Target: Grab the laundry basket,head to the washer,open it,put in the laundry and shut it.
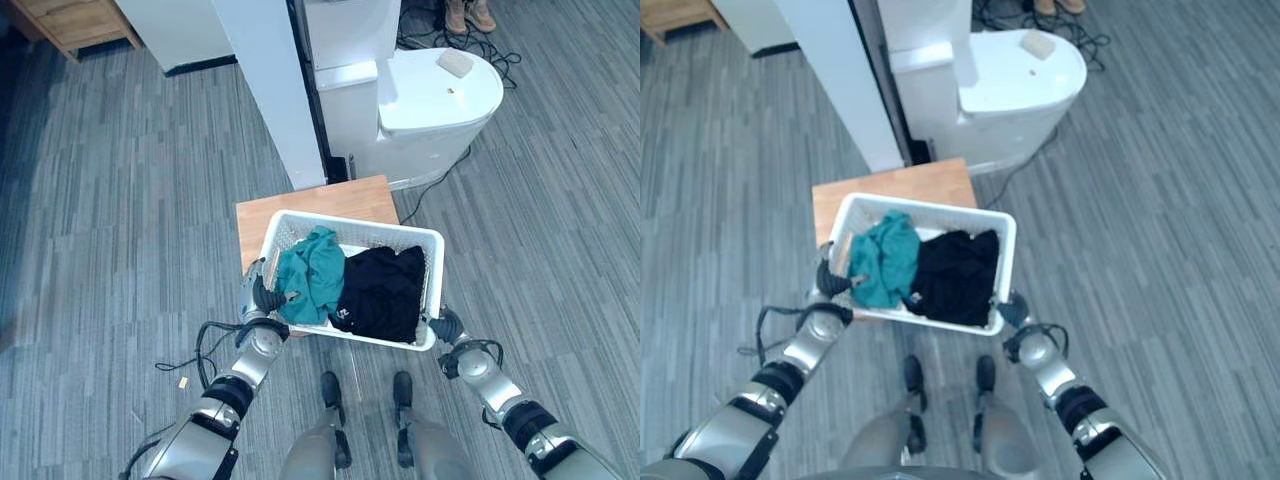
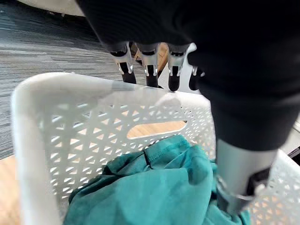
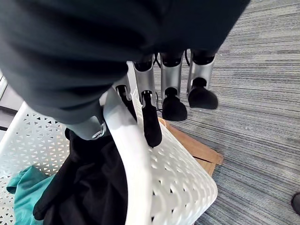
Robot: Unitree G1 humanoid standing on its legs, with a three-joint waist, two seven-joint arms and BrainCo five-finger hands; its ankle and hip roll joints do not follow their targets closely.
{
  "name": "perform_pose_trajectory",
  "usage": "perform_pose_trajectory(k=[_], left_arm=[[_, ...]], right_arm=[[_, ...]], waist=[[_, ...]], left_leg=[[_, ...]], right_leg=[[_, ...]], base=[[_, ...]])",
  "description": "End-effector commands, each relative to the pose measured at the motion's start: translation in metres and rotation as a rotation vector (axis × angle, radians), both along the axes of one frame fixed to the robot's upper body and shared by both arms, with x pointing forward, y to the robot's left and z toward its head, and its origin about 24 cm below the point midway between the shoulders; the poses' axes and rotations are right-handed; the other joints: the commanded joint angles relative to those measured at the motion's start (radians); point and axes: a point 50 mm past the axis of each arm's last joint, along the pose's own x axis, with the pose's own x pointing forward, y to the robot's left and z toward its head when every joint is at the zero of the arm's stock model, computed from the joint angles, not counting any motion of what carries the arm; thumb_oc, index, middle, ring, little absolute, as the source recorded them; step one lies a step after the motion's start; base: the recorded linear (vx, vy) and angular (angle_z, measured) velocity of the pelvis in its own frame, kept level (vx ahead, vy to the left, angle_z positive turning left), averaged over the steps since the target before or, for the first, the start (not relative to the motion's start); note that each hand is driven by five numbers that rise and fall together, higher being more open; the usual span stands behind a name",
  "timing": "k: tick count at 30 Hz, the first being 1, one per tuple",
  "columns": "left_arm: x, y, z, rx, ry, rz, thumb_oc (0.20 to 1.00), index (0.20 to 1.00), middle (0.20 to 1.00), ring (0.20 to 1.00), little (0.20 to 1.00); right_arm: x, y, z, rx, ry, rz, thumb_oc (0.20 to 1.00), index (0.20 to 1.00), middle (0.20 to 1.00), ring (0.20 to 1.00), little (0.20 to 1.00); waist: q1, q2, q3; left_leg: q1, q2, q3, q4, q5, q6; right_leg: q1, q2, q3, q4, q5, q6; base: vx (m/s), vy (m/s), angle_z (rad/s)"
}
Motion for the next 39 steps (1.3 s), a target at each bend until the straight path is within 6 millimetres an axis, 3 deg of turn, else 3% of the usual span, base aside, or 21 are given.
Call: perform_pose_trajectory(k=[1,7,10,12,20,27,28,29,39], left_arm=[[-0.012,0.021,-0.013,0.057,0.069,0.070,1.000,1.000,1.000,1.000,1.000],[-0.016,0.024,-0.012,0.023,0.022,0.107,1.000,1.000,1.000,1.000,1.000],[-0.013,0.017,0.003,-0.023,-0.097,0.095,1.000,1.000,1.000,1.000,1.000],[-0.015,0.016,0.003,-0.044,-0.107,0.108,1.000,1.000,1.000,1.000,1.000],[-0.032,0.019,-0.027,-0.116,0.046,0.171,1.000,1.000,1.000,1.000,1.000],[-0.034,0.023,-0.036,-0.175,0.100,0.226,1.000,1.000,1.000,1.000,1.000],[-0.035,0.023,-0.039,-0.181,0.125,0.216,0.457,0.457,0.457,0.457,0.457],[-0.034,0.023,-0.039,-0.184,0.136,0.204,0.200,0.200,0.200,0.200,0.200],[-0.021,0.004,-0.021,-0.297,0.064,0.086,0.200,0.200,0.200,0.200,0.200]], right_arm=[[0.012,0.032,0.027,0.171,-0.149,0.045,0.200,0.200,0.200,0.200,0.200],[0.008,0.028,0.022,0.180,-0.135,0.020,0.200,0.200,0.200,0.200,0.200],[0.006,0.028,0.020,0.194,-0.138,0.004,0.200,0.200,0.200,0.200,0.200],[0.006,0.029,0.019,0.197,-0.138,0.000,0.200,0.200,0.200,0.200,0.200],[0.001,0.030,0.012,0.198,-0.103,0.000,0.200,0.200,0.200,0.200,0.200],[0.000,0.027,0.012,0.193,-0.097,0.003,0.200,0.200,0.200,0.200,0.200],[0.000,0.025,0.012,0.189,-0.093,0.005,0.200,0.200,0.200,0.200,0.200],[0.000,0.024,0.012,0.186,-0.090,0.007,0.200,0.200,0.200,0.200,0.200],[0.003,0.018,0.019,0.190,-0.109,0.007,0.200,0.200,0.200,0.200,0.200]], waist=[[0.008,-0.057,0.008],[0.014,-0.058,0.009],[0.022,-0.066,0.010],[0.023,-0.067,0.011],[0.022,-0.071,0.011],[0.014,-0.077,0.018],[0.012,-0.077,0.019],[0.010,-0.077,0.021],[0.000,-0.066,0.014]], left_leg=[[0.050,-0.043,-0.011,0.002,-0.079,-0.027],[0.058,-0.048,-0.018,0.002,-0.081,-0.027],[0.058,-0.050,-0.022,0.001,-0.083,-0.026],[0.058,-0.050,-0.022,0.001,-0.083,-0.026],[0.064,-0.049,-0.020,-0.001,-0.084,-0.024],[0.045,-0.045,-0.015,0.002,-0.081,-0.024],[0.043,-0.045,-0.014,0.003,-0.080,-0.024],[0.040,-0.044,-0.013,0.003,-0.079,-0.024],[0.055,-0.042,-0.008,0.005,-0.085,-0.025]], right_leg=[[-0.027,-0.048,0.038,0.035,-0.026,0.087],[-0.017,-0.051,0.031,0.035,-0.031,0.087],[-0.016,-0.051,0.027,0.035,-0.033,0.087],[-0.015,-0.051,0.026,0.034,-0.034,0.087],[-0.014,-0.046,0.029,0.032,-0.031,0.084],[-0.041,-0.043,0.038,0.036,-0.024,0.081],[-0.044,-0.043,0.038,0.037,-0.023,0.081],[-0.047,-0.043,0.041,0.037,-0.022,0.081],[-0.032,-0.038,0.046,0.041,-0.030,0.079]], base=[[0.03,0.008,0.07],[0.02,-0.004,0.04],[0.01,-0.022,0.04],[0.00,-0.013,0.04],[0.00,-0.001,0.00],[0.00,0.000,0.00],[0.00,0.000,0.00],[0.00,0.000,0.00],[0.00,0.008,-0.01]])
